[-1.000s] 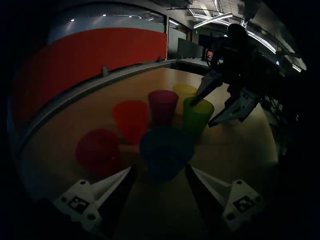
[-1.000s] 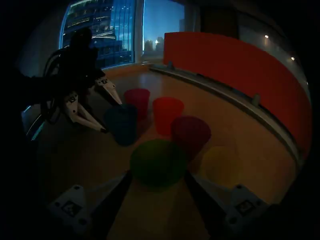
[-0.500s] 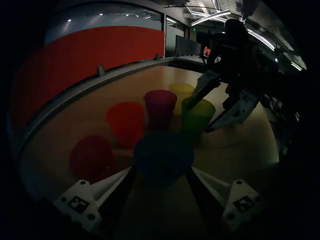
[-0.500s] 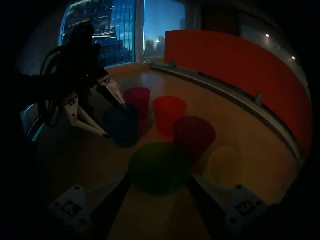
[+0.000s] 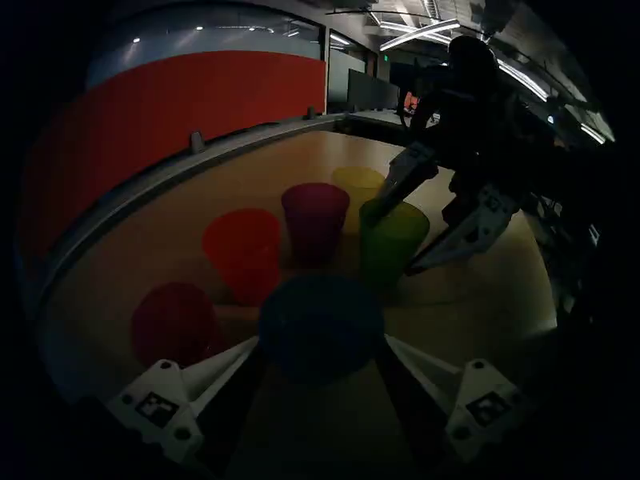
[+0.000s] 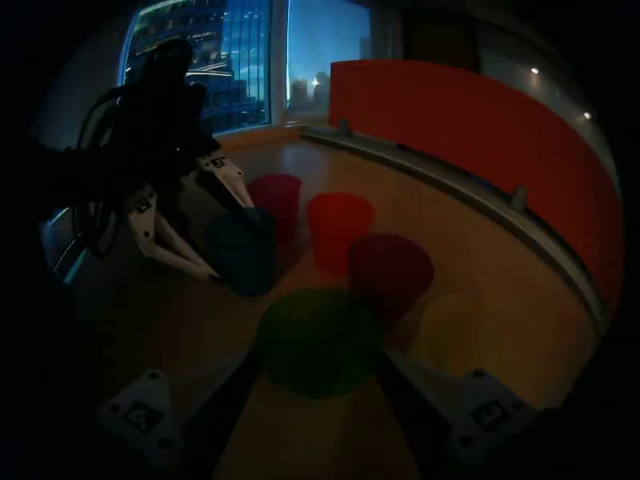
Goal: Pour water
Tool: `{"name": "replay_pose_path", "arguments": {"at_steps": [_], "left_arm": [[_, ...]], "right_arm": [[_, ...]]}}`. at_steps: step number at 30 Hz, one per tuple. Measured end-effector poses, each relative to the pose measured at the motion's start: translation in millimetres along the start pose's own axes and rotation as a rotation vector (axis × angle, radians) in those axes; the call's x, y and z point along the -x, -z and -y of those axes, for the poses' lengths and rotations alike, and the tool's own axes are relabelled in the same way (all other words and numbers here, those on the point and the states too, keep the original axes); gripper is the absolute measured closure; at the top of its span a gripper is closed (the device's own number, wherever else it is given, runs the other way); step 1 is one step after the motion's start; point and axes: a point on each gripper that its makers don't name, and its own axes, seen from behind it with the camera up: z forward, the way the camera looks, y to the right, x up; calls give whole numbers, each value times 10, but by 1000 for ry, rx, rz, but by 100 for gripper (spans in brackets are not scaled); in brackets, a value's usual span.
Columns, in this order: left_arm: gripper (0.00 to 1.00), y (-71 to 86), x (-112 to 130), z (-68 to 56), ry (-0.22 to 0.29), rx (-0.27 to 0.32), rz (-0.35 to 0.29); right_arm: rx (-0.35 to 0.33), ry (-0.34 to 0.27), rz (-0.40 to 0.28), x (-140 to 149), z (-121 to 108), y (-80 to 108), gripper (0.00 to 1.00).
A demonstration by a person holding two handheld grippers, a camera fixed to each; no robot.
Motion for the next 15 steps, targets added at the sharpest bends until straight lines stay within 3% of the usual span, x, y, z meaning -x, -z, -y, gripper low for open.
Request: {"name": "replay_pose_path", "arguments": {"at_steps": [15], "left_arm": [[15,-13,13,-6,12,4,0]], "right_arm": [[-13,-11,1,21,53,-36,4]]}}
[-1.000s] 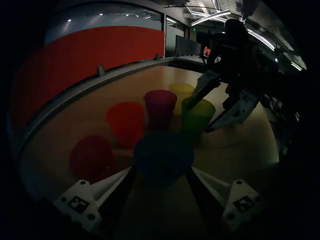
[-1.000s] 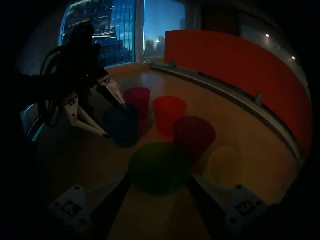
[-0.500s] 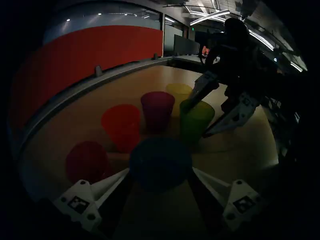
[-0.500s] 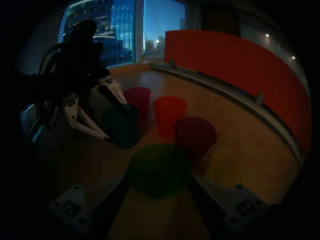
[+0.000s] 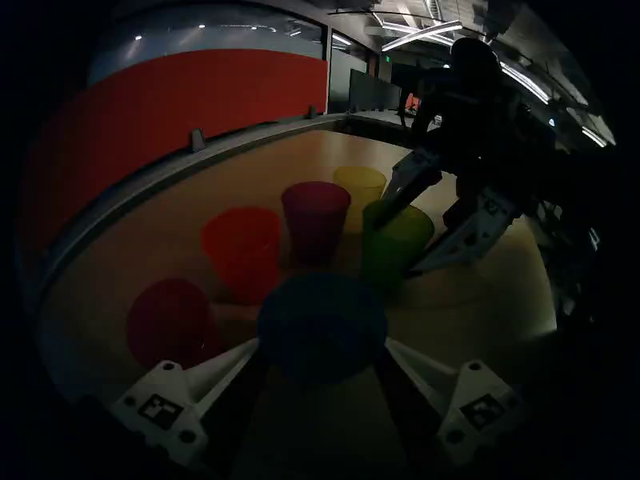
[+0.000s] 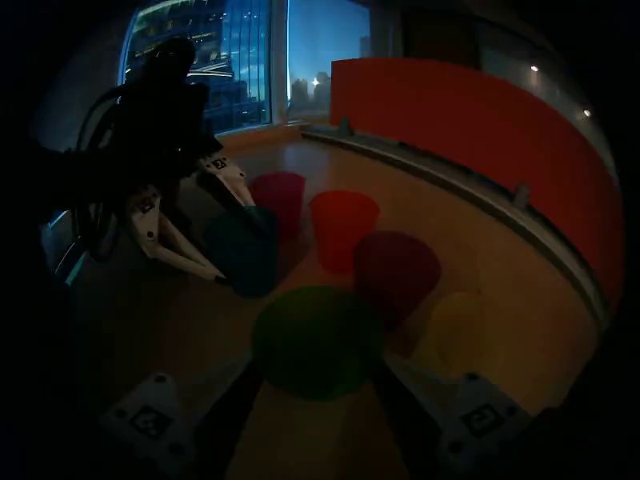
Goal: Pour water
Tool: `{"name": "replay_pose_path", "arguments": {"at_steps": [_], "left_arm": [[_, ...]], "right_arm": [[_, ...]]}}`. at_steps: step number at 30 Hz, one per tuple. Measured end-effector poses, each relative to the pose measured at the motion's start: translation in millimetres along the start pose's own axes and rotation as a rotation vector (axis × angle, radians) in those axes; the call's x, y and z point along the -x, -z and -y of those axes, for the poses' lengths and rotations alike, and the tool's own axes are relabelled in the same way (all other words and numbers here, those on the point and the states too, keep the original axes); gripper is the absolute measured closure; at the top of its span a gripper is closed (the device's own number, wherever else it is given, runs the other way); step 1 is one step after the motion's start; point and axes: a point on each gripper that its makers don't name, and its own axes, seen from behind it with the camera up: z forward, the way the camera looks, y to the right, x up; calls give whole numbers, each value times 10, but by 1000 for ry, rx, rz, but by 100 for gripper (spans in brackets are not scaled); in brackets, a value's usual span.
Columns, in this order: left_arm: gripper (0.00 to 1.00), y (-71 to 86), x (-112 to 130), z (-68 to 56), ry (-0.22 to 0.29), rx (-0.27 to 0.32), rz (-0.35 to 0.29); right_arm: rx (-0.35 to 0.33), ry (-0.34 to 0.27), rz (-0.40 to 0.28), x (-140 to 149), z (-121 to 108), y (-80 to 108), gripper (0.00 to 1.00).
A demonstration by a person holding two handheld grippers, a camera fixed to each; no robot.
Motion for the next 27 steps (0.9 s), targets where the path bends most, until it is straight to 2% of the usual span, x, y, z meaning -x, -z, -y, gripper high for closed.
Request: {"name": "replay_pose_path", "arguments": {"at_steps": [8,13,19,27], "left_arm": [[16,31,6,-7,2,-4,0],[16,106,-28,-27,4,-11,-14],[17,257,-168,-69,6,-25,-57],[18,544,-421,-123,-1,-60,-136]], "right_arm": [[-6,-11,-17,-61,44,51,4],[2,-7,-28,-118,53,122,4],[16,3,-48,-231,97,239,4],[40,22,-88,-429,193,436,5]]}}
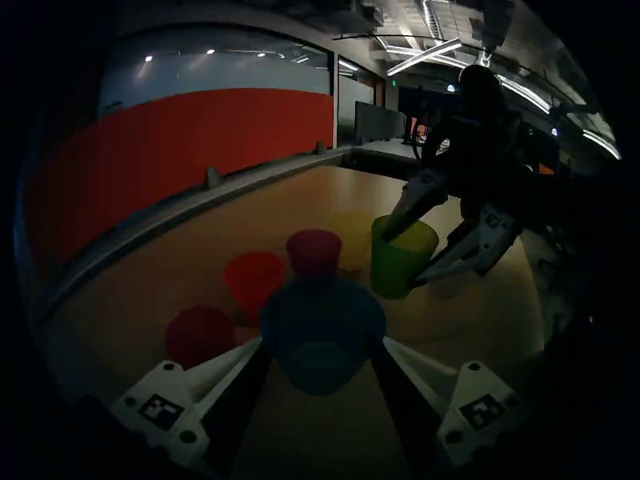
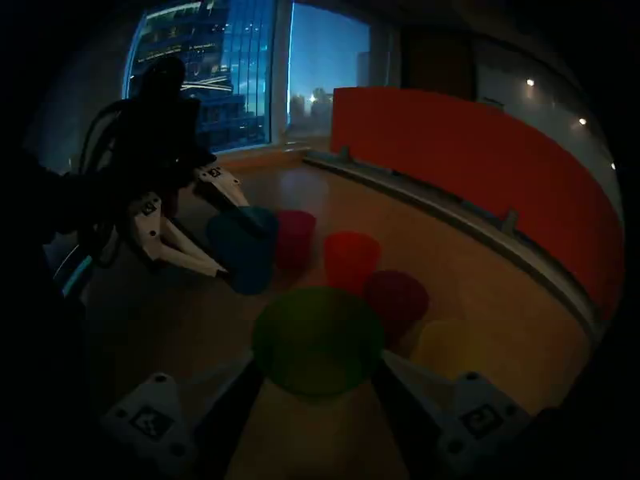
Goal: Pour water
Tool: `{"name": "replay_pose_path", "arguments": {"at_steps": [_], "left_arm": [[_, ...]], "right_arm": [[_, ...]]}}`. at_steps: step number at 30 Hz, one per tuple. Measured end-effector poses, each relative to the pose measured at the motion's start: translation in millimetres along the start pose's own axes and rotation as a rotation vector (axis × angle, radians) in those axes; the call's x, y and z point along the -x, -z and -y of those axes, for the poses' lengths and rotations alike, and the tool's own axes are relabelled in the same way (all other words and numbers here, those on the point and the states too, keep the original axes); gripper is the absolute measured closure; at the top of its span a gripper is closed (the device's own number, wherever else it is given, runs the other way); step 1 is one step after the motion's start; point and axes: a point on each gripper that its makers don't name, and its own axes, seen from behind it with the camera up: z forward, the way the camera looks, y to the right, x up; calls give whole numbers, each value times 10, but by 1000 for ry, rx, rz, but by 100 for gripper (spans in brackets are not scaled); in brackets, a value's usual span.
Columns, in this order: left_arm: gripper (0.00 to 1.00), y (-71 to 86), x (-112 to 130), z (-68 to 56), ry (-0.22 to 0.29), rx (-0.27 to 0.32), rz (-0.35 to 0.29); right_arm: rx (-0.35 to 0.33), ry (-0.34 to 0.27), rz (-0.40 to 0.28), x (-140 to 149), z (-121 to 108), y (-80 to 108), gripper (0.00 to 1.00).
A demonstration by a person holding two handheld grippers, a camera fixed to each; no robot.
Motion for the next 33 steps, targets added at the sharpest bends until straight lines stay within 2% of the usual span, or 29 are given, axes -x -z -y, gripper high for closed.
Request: {"name": "replay_pose_path", "arguments": {"at_steps": [9,20,33], "left_arm": [[18,300,-294,-69,-1,-25,-76],[18,646,-585,-154,5,-48,-176],[18,881,-762,-234,16,-73,-257]], "right_arm": [[22,29,-53,-298,105,201,5],[40,25,-125,-587,217,443,5],[66,42,-211,-783,314,605,5]]}}
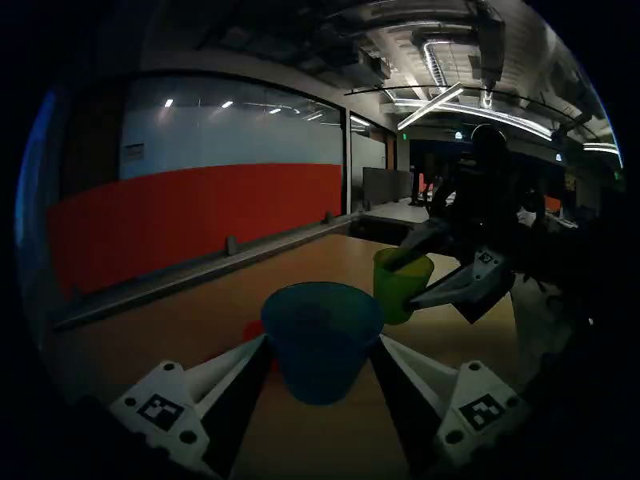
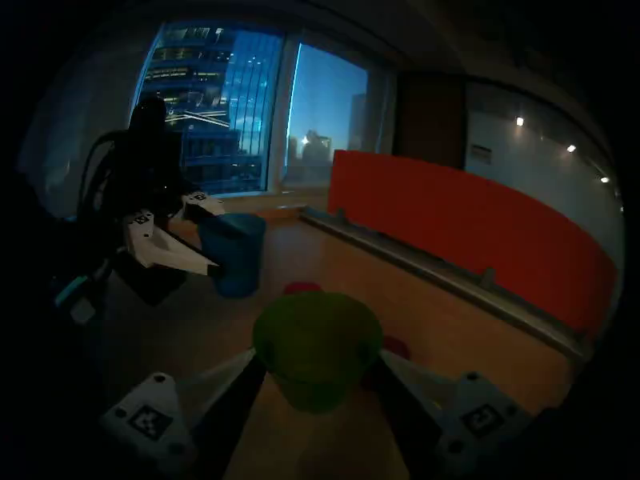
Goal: Pour water
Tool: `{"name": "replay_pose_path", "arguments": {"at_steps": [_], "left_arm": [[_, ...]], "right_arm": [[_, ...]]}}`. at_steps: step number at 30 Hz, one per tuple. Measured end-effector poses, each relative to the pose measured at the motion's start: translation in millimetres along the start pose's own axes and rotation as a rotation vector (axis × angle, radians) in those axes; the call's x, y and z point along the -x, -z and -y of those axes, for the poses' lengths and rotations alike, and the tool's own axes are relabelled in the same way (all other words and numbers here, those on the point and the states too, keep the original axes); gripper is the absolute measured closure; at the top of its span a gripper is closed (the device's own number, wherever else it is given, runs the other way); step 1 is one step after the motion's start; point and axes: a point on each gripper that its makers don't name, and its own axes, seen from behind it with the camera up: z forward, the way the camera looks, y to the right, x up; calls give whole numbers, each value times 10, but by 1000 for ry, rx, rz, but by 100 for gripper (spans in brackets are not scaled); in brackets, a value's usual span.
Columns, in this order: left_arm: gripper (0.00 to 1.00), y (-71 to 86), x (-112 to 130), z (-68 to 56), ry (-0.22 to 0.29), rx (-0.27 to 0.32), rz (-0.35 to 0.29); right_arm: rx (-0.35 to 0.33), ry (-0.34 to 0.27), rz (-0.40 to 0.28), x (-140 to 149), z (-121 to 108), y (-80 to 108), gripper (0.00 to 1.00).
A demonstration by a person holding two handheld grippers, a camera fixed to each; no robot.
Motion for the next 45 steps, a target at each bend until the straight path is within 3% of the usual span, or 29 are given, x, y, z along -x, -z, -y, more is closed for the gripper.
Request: {"name": "replay_pose_path", "arguments": {"at_steps": [12,26,38,45], "left_arm": [[18,53,-111,-29,23,-2,-50],[18,76,-161,11,12,-17,-71],[18,95,-298,77,-50,-47,-91],[18,120,-395,117,-102,-69,-97]], "right_arm": [[17,-21,-107,-182,20,15,6],[11,-54,-167,-328,35,-6,6],[-18,-89,-204,-420,95,-37,6],[-43,-77,-212,-433,186,-79,6]]}}
